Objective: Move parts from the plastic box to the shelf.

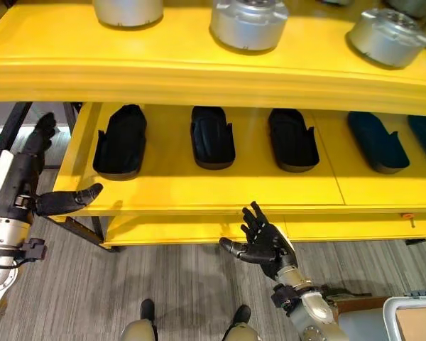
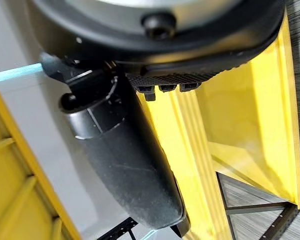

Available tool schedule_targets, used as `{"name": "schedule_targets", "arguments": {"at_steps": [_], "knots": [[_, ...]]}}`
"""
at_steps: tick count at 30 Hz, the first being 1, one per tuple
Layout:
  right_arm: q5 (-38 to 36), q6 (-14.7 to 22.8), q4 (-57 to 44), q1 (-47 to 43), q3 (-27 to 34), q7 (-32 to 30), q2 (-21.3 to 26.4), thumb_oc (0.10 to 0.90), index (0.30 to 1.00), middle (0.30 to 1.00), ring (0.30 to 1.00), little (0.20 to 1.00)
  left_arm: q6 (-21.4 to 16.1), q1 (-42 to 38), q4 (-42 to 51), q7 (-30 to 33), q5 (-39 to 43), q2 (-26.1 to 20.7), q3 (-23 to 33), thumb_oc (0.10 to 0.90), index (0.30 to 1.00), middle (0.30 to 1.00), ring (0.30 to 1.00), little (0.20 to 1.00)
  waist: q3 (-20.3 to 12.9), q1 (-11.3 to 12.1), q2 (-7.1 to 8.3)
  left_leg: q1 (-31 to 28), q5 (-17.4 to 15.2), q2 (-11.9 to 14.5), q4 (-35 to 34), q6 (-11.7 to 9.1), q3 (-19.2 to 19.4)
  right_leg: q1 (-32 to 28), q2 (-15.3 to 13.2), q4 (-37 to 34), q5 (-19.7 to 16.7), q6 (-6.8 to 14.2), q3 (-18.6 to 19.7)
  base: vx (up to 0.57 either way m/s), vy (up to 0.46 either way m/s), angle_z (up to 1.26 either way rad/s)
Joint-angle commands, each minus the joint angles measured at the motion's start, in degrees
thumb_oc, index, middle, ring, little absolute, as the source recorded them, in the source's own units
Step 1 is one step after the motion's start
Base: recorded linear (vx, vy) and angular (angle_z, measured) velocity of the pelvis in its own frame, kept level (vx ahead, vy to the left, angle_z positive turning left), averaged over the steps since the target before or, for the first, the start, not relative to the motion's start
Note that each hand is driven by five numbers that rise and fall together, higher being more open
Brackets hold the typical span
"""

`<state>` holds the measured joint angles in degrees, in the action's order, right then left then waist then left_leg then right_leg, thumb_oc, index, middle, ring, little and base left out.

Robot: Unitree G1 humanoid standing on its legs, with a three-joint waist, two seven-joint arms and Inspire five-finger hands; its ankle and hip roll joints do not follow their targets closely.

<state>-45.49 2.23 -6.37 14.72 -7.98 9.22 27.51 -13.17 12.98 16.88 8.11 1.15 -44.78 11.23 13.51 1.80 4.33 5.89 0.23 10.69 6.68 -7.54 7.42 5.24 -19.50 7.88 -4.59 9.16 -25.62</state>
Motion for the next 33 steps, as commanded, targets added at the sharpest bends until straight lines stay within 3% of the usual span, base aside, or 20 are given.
{"name": "schedule_targets", "arguments": {"at_steps": [1, 2, 5, 9, 19, 33], "knots": [[-0.34, 4.92, -5.01, -2.07, 2.75, 2.29, 0.82, 0.900, 1.000, 1.000, 1.000, 1.000, -5.26, -2.46, 3.45, 2.23, -8.77, -4.22, 4.65, 0.900, 1.000, 1.000, 1.000, 1.000, -3.05, 0.08, 2.08, -0.71, 0.11, 1.26, -2.18, 1.33, -0.76, -6.47, -3.61, 0.43, -0.53, 4.09, -1.40, 0.02, -0.003, -0.04], [-0.32, 4.99, -5.10, -1.82, 3.01, 2.51, 1.03, 0.900, 1.000, 1.000, 1.000, 1.000, -5.41, -1.43, 4.02, 2.77, -11.20, -4.22, 4.95, 0.900, 1.000, 1.000, 1.000, 1.000, -3.02, 0.13, 2.07, -0.91, 0.04, 1.29, -2.23, 1.32, -0.72, -6.61, -3.54, 0.38, -0.39, 4.05, -1.39, 0.00, 0.000, 0.00], [0.39, 5.44, -5.95, -0.39, 4.14, 2.49, 2.05, 0.900, 1.000, 1.000, 1.000, 1.000, -5.83, 4.72, 6.13, 4.93, -28.82, -6.14, 5.21, 0.900, 1.000, 1.000, 1.000, 1.000, -2.14, 0.16, 2.23, -1.36, -0.04, 1.85, -2.24, 1.16, -0.62, -7.12, -2.95, -0.14, 0.22, 3.94, -1.31, 0.00, 0.000, 0.00], [0.25, 5.74, -6.34, -0.47, 4.61, 1.95, 2.45, 0.900, 1.000, 1.000, 1.000, 1.000, -4.82, 5.86, 3.74, 5.61, -34.50, -6.91, 3.29, 0.900, 1.000, 1.000, 1.000, 1.000, -1.60, 0.17, 2.43, -1.13, 0.05, 1.91, -2.16, 1.17, -0.63, -7.13, -2.62, -0.39, 0.43, 3.88, -1.16, 0.00, 0.000, 0.00], [0.70, 5.72, -5.39, -0.76, 5.76, 0.88, 2.00, 0.900, 1.000, 1.000, 1.000, 1.000, -2.38, 6.71, -4.15, 6.13, -36.51, -4.35, 2.58, 0.900, 1.000, 1.000, 1.000, 1.000, -0.12, 0.56, 3.29, 0.03, 0.14, 2.08, -1.45, 1.22, -0.72, -6.59, -2.14, -0.75, 0.53, 3.48, -0.87, 0.00, 0.000, 0.00], [0.30, 5.77, -4.67, -2.74, 5.14, -0.40, 1.92, 0.900, 1.000, 1.000, 1.000, 1.000, 1.43, -1.26, -15.47, 7.69, -37.67, -2.19, -3.28, 0.900, 1.000, 1.000, 1.000, 1.000, 0.99, -0.37, 4.34, 1.29, 0.81, 2.63, -1.32, 0.86, -0.14, -5.01, -1.60, -1.03, 0.35, 3.00, -0.05, 0.00, 0.001, -0.01]]}}
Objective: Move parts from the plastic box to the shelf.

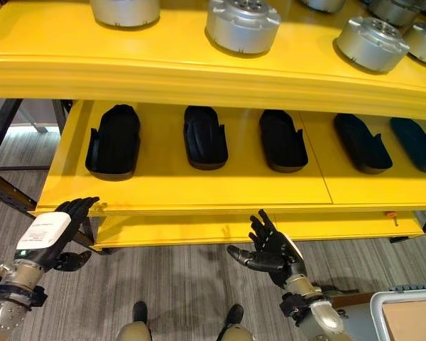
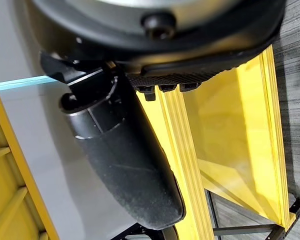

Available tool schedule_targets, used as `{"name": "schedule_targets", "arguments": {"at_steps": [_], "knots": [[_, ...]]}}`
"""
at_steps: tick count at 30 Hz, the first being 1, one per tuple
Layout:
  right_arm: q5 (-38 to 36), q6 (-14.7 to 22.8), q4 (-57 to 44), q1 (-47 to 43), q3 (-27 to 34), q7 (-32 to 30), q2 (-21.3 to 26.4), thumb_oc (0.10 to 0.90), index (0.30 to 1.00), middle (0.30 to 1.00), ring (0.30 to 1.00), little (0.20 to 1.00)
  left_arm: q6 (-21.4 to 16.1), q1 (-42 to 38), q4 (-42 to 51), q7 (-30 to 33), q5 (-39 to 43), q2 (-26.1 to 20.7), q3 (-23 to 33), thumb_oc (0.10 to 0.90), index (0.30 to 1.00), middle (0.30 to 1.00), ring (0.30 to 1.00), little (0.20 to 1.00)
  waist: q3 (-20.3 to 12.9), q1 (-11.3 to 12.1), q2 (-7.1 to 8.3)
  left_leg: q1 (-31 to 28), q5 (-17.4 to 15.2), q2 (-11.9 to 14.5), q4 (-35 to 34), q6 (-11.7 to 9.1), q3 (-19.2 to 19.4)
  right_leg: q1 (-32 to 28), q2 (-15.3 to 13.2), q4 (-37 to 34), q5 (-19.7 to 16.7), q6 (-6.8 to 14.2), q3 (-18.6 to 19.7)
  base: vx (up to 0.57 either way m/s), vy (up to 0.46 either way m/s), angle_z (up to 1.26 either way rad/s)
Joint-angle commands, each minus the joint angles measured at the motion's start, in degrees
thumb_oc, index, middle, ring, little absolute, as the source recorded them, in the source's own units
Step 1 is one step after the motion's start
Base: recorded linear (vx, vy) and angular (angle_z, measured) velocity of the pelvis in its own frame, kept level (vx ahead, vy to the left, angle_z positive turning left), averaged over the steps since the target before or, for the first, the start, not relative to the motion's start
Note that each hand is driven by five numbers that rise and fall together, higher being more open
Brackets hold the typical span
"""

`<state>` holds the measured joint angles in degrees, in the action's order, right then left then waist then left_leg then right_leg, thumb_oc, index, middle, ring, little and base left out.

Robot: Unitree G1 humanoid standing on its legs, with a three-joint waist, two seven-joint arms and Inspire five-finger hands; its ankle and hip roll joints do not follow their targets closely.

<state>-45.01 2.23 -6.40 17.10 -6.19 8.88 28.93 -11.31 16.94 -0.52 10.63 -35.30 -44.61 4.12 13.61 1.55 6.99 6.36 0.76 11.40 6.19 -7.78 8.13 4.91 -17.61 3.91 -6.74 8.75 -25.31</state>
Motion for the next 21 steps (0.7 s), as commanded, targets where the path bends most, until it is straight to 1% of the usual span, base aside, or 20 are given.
{"name": "schedule_targets", "arguments": {"at_steps": [1, 9, 21], "knots": [[-0.25, 5.72, -4.67, -5.20, 3.40, -0.09, 0.51, 0.900, 1.000, 1.000, 1.000, 1.000, -0.17, -5.65, 0.95, 5.26, -1.45, -2.27, 3.39, 0.900, 1.000, 1.000, 1.000, 1.000, 0.89, -0.20, 1.84, 0.94, 0.39, 1.99, -0.85, 1.05, -0.82, -4.57, -3.41, 2.88, 2.45, 3.37, -0.27, 0.00, 0.005, -0.10], [-0.64, 5.83, -4.64, -6.04, 3.12, -0.18, 1.01, 0.900, 1.000, 1.000, 1.000, 1.000, 1.59, -10.67, -4.31, 6.42, -2.40, -1.50, 0.09, 0.900, 1.000, 1.000, 1.000, 1.000, 1.40, -0.69, 2.47, 1.87, 0.74, 2.53, -0.61, 0.83, -0.72, -3.59, -3.05, 2.87, 2.51, 3.19, 0.09, 0.00, 0.002, -0.02], [-0.91, 6.28, -4.69, -7.05, 2.37, -0.85, 1.42, 0.900, 1.000, 1.000, 1.000, 1.000, 3.58, -14.63, -8.90, 7.56, -3.18, -0.93, -2.45, 0.900, 1.000, 1.000, 1.000, 1.000, 2.37, -1.21, 3.16, 2.82, 0.78, 2.98, 0.27, 0.58, -0.35, -2.50, -2.77, 2.92, 2.37, 3.04, 0.85, 0.00, 0.002, -0.01]]}}
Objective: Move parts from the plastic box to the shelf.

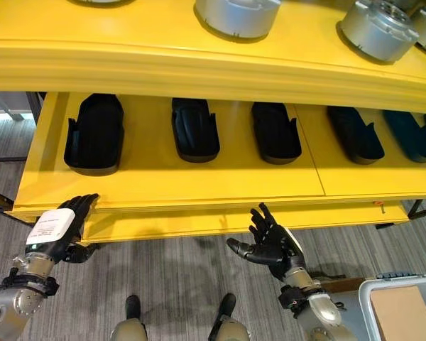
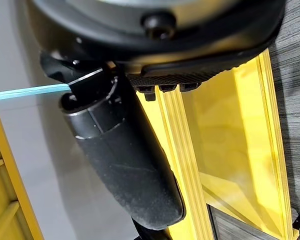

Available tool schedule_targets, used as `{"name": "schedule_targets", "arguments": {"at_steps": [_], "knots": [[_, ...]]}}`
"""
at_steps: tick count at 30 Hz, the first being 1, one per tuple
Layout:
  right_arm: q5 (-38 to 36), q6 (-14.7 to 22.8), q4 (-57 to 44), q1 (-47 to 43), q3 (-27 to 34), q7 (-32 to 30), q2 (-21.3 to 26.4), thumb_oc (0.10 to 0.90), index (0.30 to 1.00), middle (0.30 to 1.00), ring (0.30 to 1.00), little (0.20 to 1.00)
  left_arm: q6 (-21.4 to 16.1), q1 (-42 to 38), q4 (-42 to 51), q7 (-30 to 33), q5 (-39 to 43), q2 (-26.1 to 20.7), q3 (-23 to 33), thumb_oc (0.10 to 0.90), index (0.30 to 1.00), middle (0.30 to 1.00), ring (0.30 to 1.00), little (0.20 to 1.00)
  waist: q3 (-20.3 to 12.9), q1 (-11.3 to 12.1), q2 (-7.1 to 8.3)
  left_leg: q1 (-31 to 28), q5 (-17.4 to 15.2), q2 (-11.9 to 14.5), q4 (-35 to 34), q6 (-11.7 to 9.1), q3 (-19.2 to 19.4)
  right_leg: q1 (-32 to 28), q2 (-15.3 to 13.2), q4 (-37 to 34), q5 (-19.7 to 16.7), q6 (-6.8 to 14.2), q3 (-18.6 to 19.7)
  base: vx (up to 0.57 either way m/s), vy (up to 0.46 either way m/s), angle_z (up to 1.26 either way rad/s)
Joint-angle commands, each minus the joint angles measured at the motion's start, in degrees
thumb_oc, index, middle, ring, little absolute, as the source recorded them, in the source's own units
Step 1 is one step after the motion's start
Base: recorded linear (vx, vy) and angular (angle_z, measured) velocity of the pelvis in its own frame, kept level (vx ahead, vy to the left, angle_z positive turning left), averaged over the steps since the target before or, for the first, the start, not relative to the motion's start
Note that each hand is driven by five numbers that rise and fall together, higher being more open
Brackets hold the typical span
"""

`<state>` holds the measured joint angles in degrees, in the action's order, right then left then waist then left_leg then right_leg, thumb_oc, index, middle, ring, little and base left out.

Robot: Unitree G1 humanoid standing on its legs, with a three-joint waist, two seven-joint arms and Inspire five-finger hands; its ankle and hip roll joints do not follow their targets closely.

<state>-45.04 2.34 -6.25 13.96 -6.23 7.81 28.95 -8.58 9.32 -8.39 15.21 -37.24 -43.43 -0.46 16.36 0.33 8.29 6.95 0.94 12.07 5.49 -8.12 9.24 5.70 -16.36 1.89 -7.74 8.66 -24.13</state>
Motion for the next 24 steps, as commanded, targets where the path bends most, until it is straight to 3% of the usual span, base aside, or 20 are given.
{"name": "schedule_targets", "arguments": {"at_steps": [1, 24], "knots": [[-0.92, 6.13, -4.76, -4.04, 2.37, 0.20, 1.53, 0.900, 1.000, 1.000, 1.000, 1.000, 0.99, -7.46, -1.32, 3.00, -1.22, -2.11, 1.88, 0.900, 1.000, 1.000, 1.000, 1.000, -0.28, -0.04, 1.93, 2.32, 0.57, 2.34, 1.07, 0.89, -1.46, -3.12, -4.00, 4.90, 3.29, 3.13, -0.18, 0.00, 0.000, 0.00], [-1.75, 6.79, -5.06, -4.56, 1.32, -0.16, 3.14, 0.900, 1.000, 1.000, 1.000, 1.000, 3.20, -16.70, -7.86, 4.89, -0.25, -2.28, -3.48, 0.900, 1.000, 1.000, 1.000, 1.000, 1.58, -1.45, 2.99, 4.83, 0.24, 3.00, 3.58, 0.69, -1.09, -0.53, -3.87, 5.75, 3.24, 2.57, 1.33, 0.00, 0.005, -0.02]]}}
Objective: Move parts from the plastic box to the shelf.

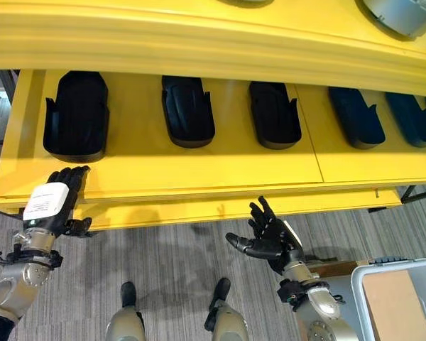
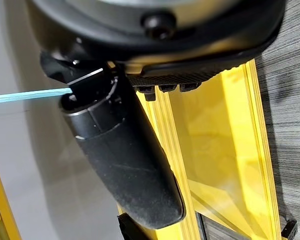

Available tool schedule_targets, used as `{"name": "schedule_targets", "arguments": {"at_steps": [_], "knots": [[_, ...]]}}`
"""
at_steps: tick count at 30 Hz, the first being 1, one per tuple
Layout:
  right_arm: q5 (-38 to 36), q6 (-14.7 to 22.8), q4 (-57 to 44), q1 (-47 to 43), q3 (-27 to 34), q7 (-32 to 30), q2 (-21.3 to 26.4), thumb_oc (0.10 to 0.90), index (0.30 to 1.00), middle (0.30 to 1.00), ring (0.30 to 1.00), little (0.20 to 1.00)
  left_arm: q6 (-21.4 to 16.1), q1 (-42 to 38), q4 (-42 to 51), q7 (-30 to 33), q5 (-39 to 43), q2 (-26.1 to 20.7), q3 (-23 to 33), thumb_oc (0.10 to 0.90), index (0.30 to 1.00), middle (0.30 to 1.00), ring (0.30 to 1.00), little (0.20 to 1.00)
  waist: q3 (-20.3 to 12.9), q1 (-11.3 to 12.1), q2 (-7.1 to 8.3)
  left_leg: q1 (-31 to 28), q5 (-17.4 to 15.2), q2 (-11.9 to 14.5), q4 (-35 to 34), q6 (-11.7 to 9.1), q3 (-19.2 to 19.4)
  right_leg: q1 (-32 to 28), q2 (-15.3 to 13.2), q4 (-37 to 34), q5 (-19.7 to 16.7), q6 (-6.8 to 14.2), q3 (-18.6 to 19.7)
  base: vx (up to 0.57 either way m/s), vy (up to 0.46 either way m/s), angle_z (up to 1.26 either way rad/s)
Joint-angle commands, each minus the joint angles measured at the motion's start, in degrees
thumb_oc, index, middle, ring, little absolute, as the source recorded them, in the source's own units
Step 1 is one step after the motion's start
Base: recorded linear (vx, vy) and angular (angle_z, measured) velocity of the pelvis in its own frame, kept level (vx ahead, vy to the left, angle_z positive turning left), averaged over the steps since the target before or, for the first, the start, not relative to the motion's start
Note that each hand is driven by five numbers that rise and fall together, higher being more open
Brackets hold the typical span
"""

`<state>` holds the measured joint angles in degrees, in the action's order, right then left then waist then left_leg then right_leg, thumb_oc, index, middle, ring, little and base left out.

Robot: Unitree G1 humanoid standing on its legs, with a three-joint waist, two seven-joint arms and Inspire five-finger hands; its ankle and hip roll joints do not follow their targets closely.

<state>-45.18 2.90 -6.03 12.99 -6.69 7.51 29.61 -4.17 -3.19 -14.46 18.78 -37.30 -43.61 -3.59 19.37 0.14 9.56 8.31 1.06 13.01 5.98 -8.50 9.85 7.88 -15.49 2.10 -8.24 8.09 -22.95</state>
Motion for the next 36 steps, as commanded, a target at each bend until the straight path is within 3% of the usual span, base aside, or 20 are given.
{"name": "schedule_targets", "arguments": {"at_steps": [1, 36], "knots": [[-1.52, 6.23, -5.35, -3.62, 1.79, 0.17, 2.46, 0.900, 1.000, 1.000, 1.000, 1.000, -1.11, -4.45, -1.89, 1.37, -0.08, -2.03, -0.41, 0.900, 1.000, 1.000, 1.000, 1.000, -1.34, -1.27, 1.78, 3.50, 0.09, 2.13, 3.19, 1.08, -1.71, -2.70, -4.72, 5.51, 3.73, 3.12, 0.25, 0.08, -0.009, -0.03], [-1.76, 6.15, -6.04, -3.93, 0.76, 0.42, 3.98, 0.900, 1.000, 1.000, 1.000, 1.000, -0.18, -12.05, -4.68, 2.81, 2.47, -3.60, -2.96, 0.900, 1.000, 1.000, 1.000, 1.000, -0.39, -2.72, 2.50, 6.79, -3.10, 2.85, 8.39, 0.99, -1.83, 0.14, -4.56, 7.43, 4.75, 3.32, 3.35, 0.01, 0.005, -0.02]]}}
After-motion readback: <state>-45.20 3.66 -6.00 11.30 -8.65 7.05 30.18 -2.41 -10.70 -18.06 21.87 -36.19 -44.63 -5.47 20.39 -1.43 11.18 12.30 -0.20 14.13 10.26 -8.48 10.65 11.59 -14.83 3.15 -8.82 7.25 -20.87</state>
